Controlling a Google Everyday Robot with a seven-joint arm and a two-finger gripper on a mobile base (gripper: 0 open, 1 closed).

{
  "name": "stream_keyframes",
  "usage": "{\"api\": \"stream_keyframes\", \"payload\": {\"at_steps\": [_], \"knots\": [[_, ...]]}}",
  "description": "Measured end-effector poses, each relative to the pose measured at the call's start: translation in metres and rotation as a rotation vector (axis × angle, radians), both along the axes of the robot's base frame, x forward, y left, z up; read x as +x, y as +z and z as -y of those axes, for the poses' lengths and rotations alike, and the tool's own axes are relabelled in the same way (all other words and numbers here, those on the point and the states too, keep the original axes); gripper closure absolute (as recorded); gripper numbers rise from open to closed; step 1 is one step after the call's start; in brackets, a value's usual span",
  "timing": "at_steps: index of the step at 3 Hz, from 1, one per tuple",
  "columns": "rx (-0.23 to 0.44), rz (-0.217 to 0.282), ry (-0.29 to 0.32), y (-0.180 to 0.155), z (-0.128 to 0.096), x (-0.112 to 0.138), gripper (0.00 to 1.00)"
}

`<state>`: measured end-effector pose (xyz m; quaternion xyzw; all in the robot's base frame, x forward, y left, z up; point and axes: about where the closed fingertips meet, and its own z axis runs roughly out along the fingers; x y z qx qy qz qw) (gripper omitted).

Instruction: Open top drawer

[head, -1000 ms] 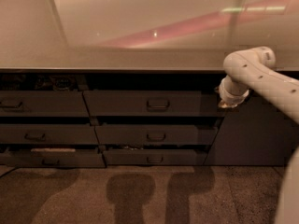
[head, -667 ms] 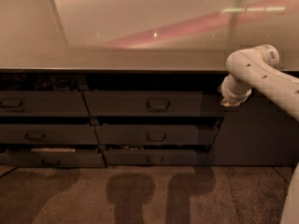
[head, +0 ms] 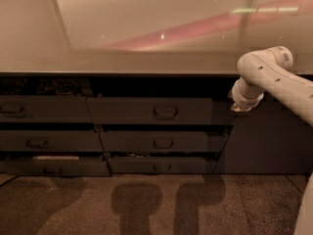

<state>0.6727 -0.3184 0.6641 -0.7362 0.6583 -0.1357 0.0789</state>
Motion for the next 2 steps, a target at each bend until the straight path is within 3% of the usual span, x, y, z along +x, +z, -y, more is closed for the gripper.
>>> {"api": "stream_keyframes", "payload": {"at_steps": [2], "knots": [[-0.004, -0.002, 0.003, 0.0067, 0.0010, -0.0056, 1.00]]}}
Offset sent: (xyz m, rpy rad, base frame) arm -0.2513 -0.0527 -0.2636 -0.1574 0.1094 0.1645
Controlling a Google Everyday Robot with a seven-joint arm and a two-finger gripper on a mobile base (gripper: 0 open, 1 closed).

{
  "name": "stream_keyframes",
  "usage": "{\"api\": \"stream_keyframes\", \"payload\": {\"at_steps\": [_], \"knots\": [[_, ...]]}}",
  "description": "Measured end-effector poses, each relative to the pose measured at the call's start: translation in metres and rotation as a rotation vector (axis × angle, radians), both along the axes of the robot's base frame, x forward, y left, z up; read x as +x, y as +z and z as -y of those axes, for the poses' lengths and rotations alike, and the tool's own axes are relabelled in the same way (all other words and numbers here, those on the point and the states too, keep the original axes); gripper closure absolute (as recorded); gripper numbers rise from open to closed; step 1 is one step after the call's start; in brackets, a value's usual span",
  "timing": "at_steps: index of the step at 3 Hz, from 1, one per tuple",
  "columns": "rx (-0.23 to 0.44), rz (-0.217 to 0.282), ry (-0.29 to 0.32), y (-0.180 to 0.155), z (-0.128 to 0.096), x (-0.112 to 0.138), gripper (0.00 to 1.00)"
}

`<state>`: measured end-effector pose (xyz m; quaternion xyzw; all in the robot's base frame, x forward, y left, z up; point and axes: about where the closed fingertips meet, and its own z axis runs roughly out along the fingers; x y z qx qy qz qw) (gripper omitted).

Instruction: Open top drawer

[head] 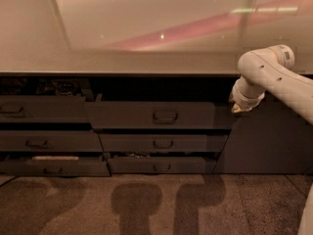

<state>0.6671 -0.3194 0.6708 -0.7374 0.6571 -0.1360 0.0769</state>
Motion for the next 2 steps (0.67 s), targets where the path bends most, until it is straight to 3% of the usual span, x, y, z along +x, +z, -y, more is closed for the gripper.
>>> {"api": "stream_keyframes", "payload": {"at_steps": [2], "knots": [[0.002, -0.010, 0.014, -0.0002, -0.0002, -0.0078, 1.00]]}}
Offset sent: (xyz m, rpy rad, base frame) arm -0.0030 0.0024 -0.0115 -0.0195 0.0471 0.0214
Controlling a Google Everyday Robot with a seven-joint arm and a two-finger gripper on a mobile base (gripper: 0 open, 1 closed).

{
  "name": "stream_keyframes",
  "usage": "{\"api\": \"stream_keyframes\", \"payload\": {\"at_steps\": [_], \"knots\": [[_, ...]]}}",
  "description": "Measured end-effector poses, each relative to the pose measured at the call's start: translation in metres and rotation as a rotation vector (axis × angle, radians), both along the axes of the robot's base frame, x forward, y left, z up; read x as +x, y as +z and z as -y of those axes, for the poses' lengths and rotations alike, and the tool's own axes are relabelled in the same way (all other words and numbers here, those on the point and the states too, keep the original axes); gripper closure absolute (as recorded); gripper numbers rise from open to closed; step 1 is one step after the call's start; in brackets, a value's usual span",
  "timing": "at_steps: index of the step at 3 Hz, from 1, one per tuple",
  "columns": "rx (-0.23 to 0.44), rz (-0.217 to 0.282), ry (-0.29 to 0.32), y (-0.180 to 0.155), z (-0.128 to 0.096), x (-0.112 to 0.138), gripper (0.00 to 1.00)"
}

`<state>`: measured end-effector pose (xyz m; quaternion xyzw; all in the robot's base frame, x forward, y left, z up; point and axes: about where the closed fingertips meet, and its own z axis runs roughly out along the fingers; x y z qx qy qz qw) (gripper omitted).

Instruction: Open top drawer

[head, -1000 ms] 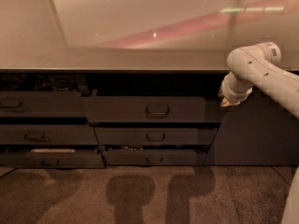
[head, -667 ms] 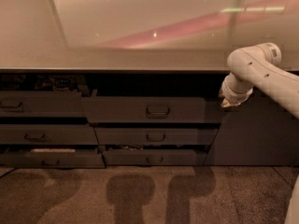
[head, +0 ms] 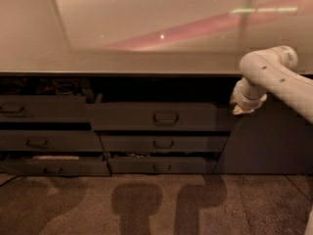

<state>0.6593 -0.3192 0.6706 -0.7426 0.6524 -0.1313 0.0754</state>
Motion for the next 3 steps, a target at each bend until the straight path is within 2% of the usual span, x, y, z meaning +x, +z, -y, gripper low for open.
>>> {"api": "stream_keyframes", "payload": {"at_steps": [3], "knots": [[0.001, 0.001, 0.008, 0.0027, 0.0014, -0.0083, 1.00]]}}
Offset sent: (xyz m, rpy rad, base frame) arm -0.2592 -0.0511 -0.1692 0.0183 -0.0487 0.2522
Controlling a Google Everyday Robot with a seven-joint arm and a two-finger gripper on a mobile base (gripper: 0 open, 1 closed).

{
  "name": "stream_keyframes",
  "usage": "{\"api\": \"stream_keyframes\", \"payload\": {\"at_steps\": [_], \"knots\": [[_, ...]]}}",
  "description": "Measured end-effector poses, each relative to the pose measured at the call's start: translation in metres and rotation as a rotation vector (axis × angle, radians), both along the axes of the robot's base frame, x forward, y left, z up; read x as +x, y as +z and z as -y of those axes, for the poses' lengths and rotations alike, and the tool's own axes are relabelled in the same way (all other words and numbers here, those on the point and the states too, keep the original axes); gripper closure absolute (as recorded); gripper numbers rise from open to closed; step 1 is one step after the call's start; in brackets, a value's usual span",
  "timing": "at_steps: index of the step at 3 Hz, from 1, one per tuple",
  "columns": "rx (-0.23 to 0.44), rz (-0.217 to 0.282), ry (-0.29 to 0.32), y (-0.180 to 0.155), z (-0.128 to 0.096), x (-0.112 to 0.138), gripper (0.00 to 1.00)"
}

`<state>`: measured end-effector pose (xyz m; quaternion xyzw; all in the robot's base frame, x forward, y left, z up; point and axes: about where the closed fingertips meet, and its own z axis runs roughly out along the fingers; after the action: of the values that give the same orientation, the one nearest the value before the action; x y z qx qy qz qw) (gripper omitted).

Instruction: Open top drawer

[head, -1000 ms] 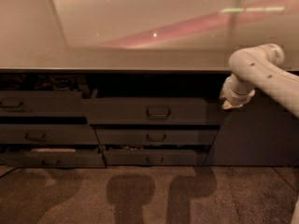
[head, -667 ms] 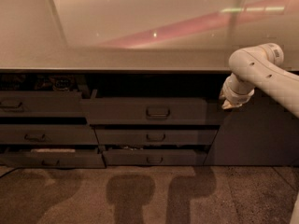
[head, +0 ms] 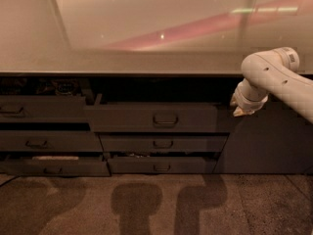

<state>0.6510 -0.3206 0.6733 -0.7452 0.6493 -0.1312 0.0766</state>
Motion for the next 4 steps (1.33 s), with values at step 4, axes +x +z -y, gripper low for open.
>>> {"api": "stream_keyframes", "payload": {"at_steps": [4], "knots": [[0.001, 0.003, 0.013, -0.0016, 0.0034, -0.0157, 1.00]]}}
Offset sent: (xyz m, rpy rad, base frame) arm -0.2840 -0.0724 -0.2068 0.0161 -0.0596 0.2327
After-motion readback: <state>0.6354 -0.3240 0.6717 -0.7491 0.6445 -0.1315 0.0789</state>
